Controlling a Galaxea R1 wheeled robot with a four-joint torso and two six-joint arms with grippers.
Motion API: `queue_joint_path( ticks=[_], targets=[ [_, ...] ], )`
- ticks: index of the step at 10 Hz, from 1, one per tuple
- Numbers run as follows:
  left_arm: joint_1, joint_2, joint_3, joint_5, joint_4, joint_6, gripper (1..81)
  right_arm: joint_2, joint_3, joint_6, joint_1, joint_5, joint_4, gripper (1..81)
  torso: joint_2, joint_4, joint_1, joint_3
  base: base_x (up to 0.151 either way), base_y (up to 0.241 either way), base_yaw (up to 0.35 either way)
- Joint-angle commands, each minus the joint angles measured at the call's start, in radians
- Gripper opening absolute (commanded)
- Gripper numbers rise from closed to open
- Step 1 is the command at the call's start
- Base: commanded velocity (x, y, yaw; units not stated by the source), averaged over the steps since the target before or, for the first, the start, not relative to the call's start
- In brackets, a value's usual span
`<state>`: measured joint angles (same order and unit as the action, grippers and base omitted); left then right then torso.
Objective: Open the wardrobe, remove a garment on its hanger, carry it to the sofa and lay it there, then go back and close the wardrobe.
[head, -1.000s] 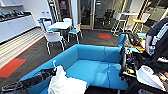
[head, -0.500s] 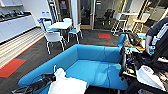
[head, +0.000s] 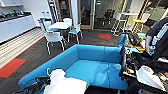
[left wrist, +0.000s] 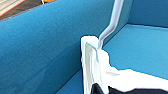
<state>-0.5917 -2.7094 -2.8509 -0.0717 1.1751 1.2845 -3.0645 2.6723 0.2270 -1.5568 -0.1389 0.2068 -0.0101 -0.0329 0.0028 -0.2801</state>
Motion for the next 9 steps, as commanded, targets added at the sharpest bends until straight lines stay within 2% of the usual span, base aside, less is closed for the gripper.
queue_joint_path(
  ticks=[1, 3, 6, 7, 8, 9],
  targets=[
    [0.108, 0.065, -0.039, 0.046, -0.045, 0.006, 1.0, -0.015, -0.008, -0.008, -0.001, 0.059, 0.006, 81.1, 0.000, 0.000, 0.000, 0.000, 0.000, 0.000, 0.000],
    [0.079, 0.091, -0.088, 0.021, -0.097, 0.006, 1.0, -0.015, -0.008, -0.008, -0.003, 0.059, 0.006, 81.1, 0.000, 0.000, 0.000, 0.000, 0.000, 0.000, 0.000],
    [0.043, 0.100, -0.117, -0.017, -0.097, 0.004, 1.0, -0.015, -0.008, -0.008, -0.003, 0.053, 0.006, 81.1, 0.000, 0.000, 0.000, 0.000, 0.000, 0.000, 0.000],
    [0.030, 0.100, -0.119, -0.051, -0.097, 0.001, 1.0, -0.015, -0.008, -0.008, -0.004, 0.053, 0.006, 81.1, 0.000, 0.000, 0.000, 0.000, 0.000, 0.000, 0.000],
    [0.017, 0.092, -0.119, -0.062, -0.097, -0.001, 81.1, -0.015, -0.008, -0.008, -0.004, 0.053, 0.006, 81.1, 0.000, 0.000, 0.000, 0.000, 0.000, 0.000, 0.000],
    [0.005, 0.083, -0.119, -0.063, -0.097, -0.001, 81.1, -0.015, -0.008, -0.008, -0.003, 0.053, 0.006, 81.1, 0.000, 0.000, 0.000, 0.000, 0.000, 0.000, 0.000]
  ],
)
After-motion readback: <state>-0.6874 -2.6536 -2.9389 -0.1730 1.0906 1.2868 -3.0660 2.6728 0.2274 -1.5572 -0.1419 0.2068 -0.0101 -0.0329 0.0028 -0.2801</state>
